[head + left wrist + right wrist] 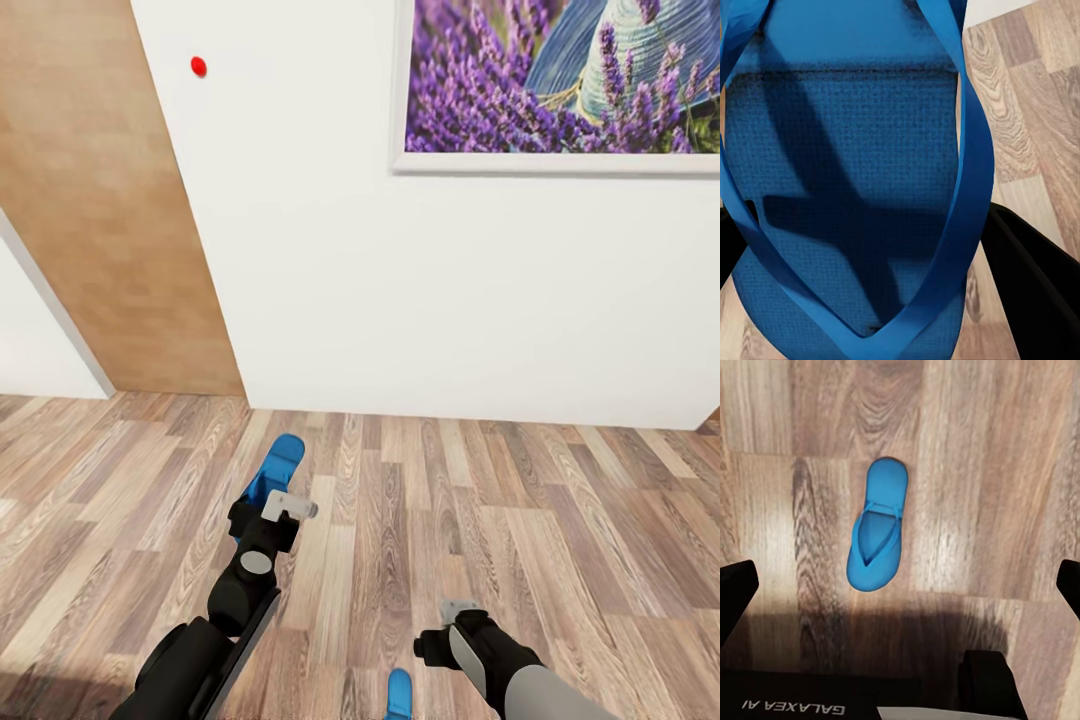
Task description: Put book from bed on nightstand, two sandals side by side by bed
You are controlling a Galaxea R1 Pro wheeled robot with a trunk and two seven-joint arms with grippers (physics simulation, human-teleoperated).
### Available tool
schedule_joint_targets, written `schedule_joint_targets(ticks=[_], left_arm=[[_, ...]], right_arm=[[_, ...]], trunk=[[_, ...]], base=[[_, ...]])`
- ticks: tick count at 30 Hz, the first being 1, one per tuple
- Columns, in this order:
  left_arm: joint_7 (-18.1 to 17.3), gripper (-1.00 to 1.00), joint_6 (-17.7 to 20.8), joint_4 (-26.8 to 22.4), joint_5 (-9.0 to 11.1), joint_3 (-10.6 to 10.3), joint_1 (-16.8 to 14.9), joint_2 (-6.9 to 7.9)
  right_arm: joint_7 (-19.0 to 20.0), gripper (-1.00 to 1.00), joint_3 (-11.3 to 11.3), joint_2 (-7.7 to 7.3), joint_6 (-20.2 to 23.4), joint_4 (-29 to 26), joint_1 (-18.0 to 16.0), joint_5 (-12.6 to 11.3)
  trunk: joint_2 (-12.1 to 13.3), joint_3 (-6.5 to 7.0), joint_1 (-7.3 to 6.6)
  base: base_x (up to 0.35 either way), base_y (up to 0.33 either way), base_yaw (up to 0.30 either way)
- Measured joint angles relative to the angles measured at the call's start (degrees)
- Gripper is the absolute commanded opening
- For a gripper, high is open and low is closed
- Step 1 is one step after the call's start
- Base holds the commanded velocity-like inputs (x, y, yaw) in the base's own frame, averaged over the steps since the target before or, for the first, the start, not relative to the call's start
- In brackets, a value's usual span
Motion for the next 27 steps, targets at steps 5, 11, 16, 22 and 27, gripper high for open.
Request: schedule_joint_targets(ticks=[5, 11, 16, 22, 27], left_arm=[[0.0, -1.0, 0.0, 0.0, 0.0, 0.0, 0.0, 0.0], [-0.1, -1.0, 0.0, -0.3, 0.0, 0.0, 0.0, -0.03], [-0.4, -1.0, 0.4, -0.6, 0.3, 0.2, 0.0, -0.05], [-0.3, -1.0, 3.0, -3.5, 0.4, 0.2, 0.0, -0.2], [1.9, -1.0, 6.1, -4.6, 0.3, -0.1, 0.0, -1.25]], right_arm=[[0.0, 1.0, 0.0, 0.01, 0.0, 0.0, 0.0, 0.0], [0.0, 1.0, 0.1, 0.06, -0.1, 0.0, 0.0, 0.1], [0.0, 1.0, 0.0, -0.02, -1.0, 0.0, 0.0, 0.3], [0.0, 1.0, 0.1, 0.05, -1.3, 0.1, 0.0, 0.4], [0.0, 1.0, 0.1, 0.03, -1.4, 0.1, 0.0, 0.4]], trunk=[[-2.0, -1.37, 1.1], [-4.4, -3.01, 2.42], [-6.4, -4.37, 3.52], [-8.8, -6.02, 4.83], [-10.8, -7.38, 5.93]], base=[[0.0, 0.0, 0.0], [0.0, 0.0, 0.0], [0.0, 0.0, 0.0], [0.0, 0.0, 0.0], [0.0, 0.0, 0.0]])
